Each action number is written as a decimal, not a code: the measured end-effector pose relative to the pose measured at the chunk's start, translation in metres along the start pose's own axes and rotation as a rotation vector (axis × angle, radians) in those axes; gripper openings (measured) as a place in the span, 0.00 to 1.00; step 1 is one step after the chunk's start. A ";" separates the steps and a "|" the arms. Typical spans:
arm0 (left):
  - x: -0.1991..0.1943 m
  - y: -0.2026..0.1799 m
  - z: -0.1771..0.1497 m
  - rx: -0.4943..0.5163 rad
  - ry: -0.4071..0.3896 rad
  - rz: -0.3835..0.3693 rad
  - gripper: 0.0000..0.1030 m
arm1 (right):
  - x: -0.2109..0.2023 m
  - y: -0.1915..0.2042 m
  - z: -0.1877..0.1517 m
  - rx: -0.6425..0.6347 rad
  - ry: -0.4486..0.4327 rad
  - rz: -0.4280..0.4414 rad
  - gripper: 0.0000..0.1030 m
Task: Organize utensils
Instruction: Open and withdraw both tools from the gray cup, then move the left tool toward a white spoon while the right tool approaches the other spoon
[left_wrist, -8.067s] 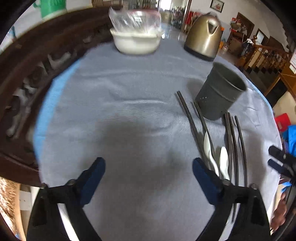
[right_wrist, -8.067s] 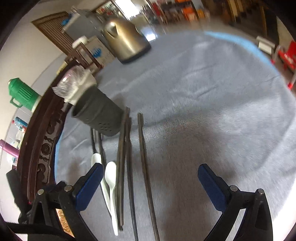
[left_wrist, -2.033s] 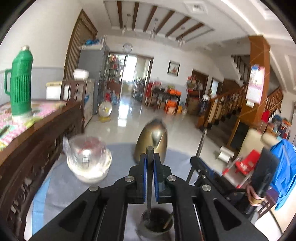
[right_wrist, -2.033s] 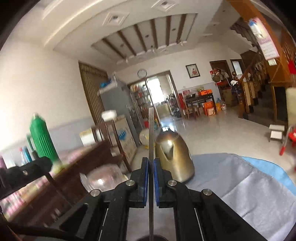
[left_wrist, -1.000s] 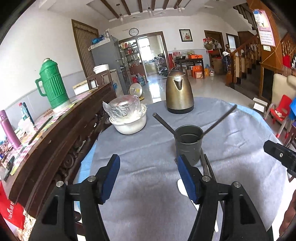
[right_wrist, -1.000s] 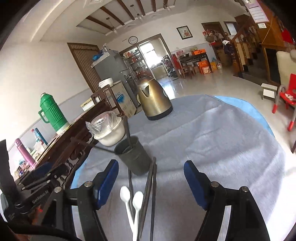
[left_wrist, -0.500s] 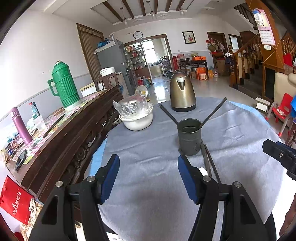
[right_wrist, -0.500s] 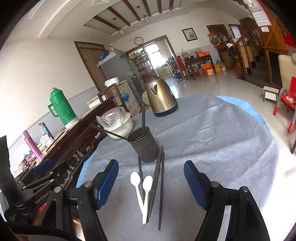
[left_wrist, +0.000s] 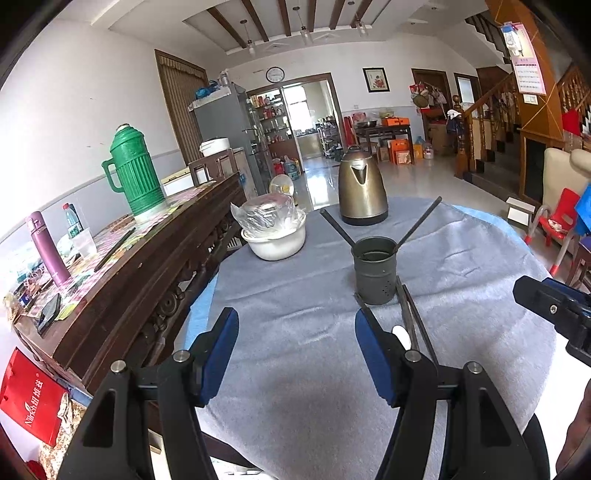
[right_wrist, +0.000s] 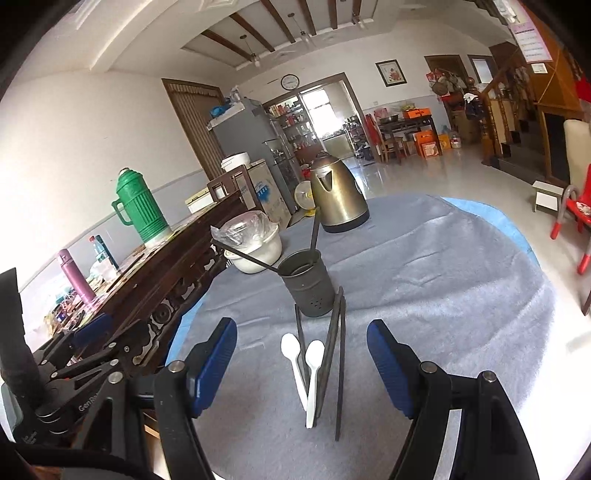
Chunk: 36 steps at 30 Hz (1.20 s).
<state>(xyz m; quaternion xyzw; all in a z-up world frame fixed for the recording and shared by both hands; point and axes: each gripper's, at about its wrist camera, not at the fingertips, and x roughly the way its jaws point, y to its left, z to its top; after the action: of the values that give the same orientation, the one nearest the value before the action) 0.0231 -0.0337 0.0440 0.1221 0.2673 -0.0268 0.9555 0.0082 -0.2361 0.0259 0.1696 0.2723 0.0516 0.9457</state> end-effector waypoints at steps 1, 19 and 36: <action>0.001 -0.001 0.000 0.003 0.001 -0.001 0.65 | 0.001 0.000 0.000 0.002 0.004 0.000 0.74; 0.065 -0.024 -0.015 0.035 0.132 -0.025 0.65 | 0.066 -0.031 -0.019 0.085 0.133 0.002 0.73; 0.137 -0.001 -0.038 -0.067 0.318 -0.066 0.65 | 0.136 -0.033 -0.039 0.107 0.306 0.141 0.38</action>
<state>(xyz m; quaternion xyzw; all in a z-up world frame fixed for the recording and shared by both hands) 0.1215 -0.0237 -0.0585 0.0838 0.4197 -0.0296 0.9033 0.1031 -0.2301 -0.0844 0.2286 0.4031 0.1285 0.8768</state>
